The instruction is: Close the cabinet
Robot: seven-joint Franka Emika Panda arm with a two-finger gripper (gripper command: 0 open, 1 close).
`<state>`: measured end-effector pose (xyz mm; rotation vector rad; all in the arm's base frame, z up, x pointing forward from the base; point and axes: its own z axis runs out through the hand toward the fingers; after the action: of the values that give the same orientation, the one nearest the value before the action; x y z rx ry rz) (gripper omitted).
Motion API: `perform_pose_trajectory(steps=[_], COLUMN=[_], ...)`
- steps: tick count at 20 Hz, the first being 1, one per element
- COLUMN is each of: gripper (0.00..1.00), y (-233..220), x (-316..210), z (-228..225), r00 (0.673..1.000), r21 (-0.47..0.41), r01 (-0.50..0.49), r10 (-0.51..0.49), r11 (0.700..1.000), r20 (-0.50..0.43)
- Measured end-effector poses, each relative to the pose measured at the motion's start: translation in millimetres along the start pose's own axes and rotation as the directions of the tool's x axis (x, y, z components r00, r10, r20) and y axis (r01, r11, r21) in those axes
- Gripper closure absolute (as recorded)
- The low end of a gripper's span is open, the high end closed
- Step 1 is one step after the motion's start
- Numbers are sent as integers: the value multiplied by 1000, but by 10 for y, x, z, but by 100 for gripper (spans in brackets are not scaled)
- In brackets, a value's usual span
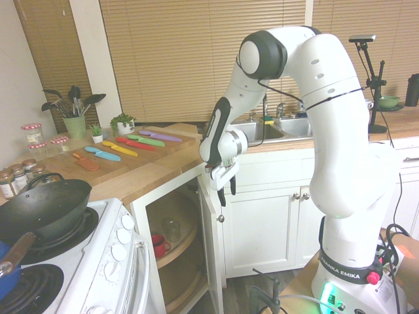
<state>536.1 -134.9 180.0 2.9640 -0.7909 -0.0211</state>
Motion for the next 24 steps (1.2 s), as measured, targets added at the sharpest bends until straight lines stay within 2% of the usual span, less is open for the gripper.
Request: perform_pose_trajectory(steps=[6,24], gripper=[100,100], y=[-34,-44], x=[119,158], z=[-19,-56], r00=[998,997], r21=[25,40], r01=[-50,-70], r10=[51,71], r11=[998,997], r20=[-21,-27])
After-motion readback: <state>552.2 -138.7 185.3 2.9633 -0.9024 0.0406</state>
